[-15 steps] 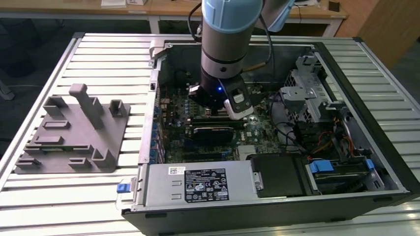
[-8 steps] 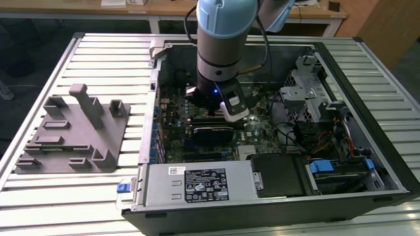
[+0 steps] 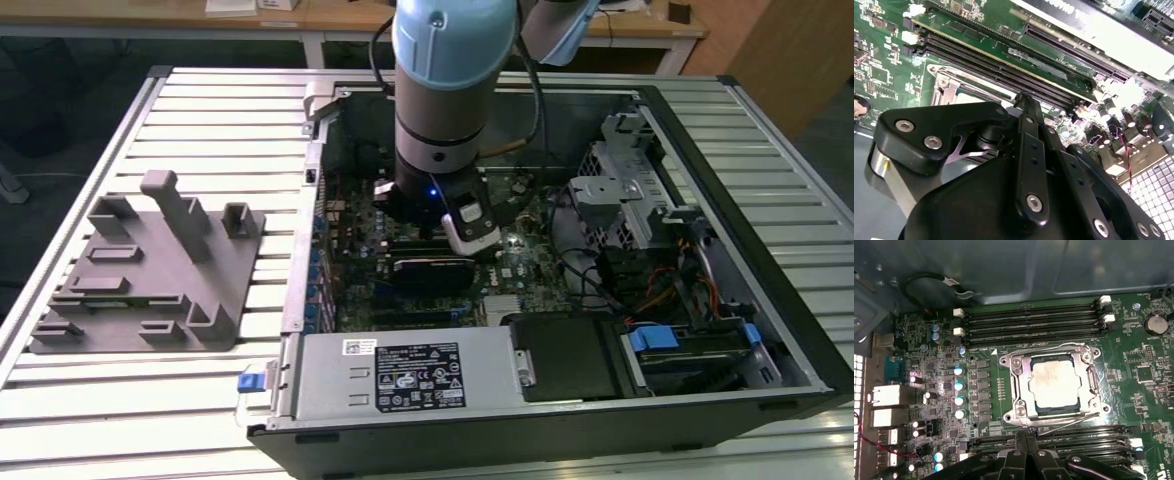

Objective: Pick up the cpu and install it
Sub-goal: 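Install the second cpu locking lever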

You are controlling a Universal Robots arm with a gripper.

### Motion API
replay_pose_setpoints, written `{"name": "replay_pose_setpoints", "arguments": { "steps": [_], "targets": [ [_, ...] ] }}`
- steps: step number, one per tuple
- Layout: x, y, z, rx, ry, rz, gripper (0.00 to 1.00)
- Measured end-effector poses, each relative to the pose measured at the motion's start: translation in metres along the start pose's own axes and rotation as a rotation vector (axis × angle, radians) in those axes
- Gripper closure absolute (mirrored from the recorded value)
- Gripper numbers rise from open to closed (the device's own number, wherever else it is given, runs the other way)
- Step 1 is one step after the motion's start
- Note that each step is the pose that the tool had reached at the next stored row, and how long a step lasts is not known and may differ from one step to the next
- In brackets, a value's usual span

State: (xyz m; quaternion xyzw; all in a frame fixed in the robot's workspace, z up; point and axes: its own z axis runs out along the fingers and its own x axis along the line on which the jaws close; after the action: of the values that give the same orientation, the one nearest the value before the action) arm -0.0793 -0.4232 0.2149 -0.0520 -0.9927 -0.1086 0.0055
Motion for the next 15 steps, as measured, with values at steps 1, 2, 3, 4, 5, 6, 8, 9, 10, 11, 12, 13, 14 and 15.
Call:
{"name": "replay_pose_setpoints", "arguments": {
  "steps": [1,2,3,4,5,6,8,9,10,11,12,13,14,15],
  "targets": [
    [0.0005,-0.0007,0.0004,-0.0022,0.0002,0.0,0.89],
    [0.0011,-0.0012,0.001,-0.0048,0.0005,0.0,0.89],
    [0.002,-0.0016,0.0016,-0.0075,0.0008,0.0,0.89],
    [0.0029,-0.0019,0.0024,-0.0104,0.0011,0.0,0.89],
    [0.0038,-0.0023,0.0031,-0.0136,0.0014,0.0,0.89],
    [0.0047,-0.0026,0.004,-0.0173,0.0018,0.0,0.89],
    [0.0068,-0.0032,0.0056,-0.0249,0.0026,0.0,0.89],
    [0.0078,-0.0035,0.0064,-0.0286,0.003,0.0,0.89],
    [0.0086,-0.0038,0.0073,-0.032,0.0034,0.0,0.89],
    [0.0093,-0.004,0.0085,-0.0354,0.0036,0.0,0.89],
    [0.0097,-0.0043,0.0095,-0.0384,0.004,0.0,0.89],
    [0.0099,-0.0047,0.0107,-0.0411,0.0043,0.0,0.89],
    [0.01,-0.005,0.0119,-0.0436,0.0046,0.0,0.89],
    [0.0101,-0.0052,0.0132,-0.046,0.0048,0.0,0.89]
  ]
}}
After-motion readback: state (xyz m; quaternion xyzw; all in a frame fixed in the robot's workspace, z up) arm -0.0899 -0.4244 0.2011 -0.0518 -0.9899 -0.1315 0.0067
